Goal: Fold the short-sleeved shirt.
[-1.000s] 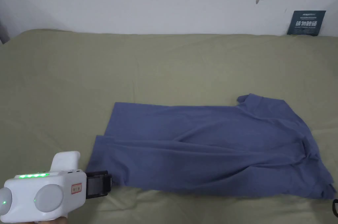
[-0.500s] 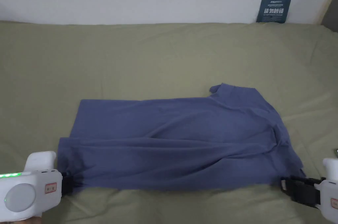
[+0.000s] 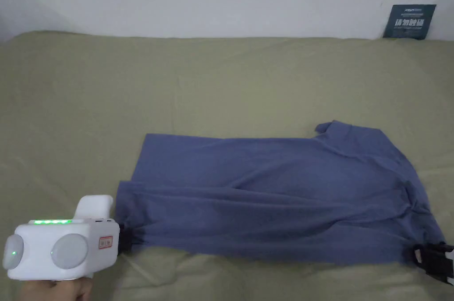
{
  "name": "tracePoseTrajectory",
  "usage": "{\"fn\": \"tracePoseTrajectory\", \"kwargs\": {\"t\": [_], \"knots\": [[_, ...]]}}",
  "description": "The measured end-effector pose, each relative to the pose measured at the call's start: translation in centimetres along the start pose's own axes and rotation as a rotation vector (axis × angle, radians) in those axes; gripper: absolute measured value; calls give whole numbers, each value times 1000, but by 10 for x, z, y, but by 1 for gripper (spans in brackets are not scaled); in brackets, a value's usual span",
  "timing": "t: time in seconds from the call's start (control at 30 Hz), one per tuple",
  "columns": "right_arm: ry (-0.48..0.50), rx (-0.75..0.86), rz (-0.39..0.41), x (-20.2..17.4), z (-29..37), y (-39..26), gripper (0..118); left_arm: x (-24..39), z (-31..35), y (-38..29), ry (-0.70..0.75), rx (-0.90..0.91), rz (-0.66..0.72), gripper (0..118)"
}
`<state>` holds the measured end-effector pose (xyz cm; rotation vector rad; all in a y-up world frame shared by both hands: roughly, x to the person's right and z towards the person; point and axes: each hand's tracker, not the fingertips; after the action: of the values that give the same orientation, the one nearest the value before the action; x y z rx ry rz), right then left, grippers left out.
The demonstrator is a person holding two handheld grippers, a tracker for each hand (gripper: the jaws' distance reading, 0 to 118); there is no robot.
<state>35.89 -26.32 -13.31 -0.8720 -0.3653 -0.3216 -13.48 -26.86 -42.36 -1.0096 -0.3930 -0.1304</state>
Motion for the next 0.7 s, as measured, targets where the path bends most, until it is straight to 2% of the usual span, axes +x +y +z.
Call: {"fn": "tracePoseTrajectory", "kwargs": {"t": [0.1,0.33,0.57,0.7], "knots": [[10,22,-15,-3,18,-3,13,-1,11,-1,5,10,-4,11],[25,48,23,-3,67,-18,13,-5,50,-17,4,33,-30,11],[51,13,10,3,97,-81,13,-19,90,-72,-6,2,-41,11],[61,-7,-28,7,105,-107,13,-24,103,-96,-9,-22,-29,11]]}}
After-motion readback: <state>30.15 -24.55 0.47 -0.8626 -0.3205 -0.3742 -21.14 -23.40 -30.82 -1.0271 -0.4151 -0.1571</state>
